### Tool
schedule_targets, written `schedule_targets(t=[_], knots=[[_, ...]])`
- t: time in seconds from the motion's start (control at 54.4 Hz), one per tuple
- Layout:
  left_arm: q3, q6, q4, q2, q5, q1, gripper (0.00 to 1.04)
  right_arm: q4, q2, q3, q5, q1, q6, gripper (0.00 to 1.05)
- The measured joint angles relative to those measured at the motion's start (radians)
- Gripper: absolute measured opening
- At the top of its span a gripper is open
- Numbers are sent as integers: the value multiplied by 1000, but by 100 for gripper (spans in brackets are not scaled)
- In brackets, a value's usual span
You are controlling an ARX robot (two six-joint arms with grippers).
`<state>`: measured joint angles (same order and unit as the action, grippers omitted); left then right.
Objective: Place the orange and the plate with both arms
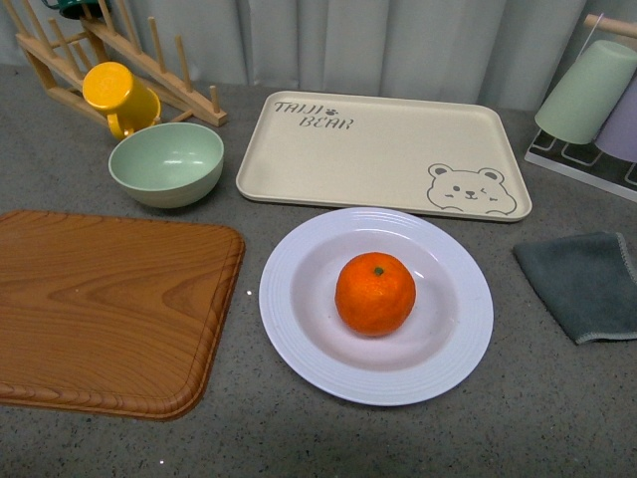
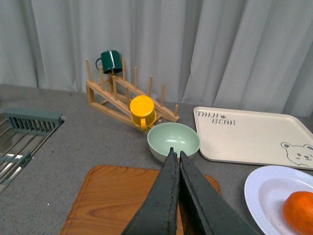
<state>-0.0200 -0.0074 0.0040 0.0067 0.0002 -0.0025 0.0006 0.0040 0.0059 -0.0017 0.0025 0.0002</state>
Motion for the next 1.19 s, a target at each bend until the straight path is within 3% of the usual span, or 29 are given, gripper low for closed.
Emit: schedule_targets(t=[0.055,0.092,0.129,0.184,0.386,0.588,0.9,1.194], knots=[[0,0,-2,-1,0,0,4,0,0,0,0,0,0,96],[0,0,-2,-1,0,0,4,-81,30,26,-11,-1,4,96],[0,0,-3,-1,0,0,13,-171,95,59,-12,2,3,96],[0,0,-3,-3,0,0,25,-170,167,63,-30,12,-5,96],[0,0,-3,-3,0,0,66,210,686,134,-180,-31,5,96],[0,2,-3,-3,0,0,100,367,1194,250,-257,-43,61,96],[0,2,-3,-3,0,0,98,369,1651,427,-458,-37,264,96],[0,2,-3,-3,0,0,98,460,1888,520,-603,-31,482,96]])
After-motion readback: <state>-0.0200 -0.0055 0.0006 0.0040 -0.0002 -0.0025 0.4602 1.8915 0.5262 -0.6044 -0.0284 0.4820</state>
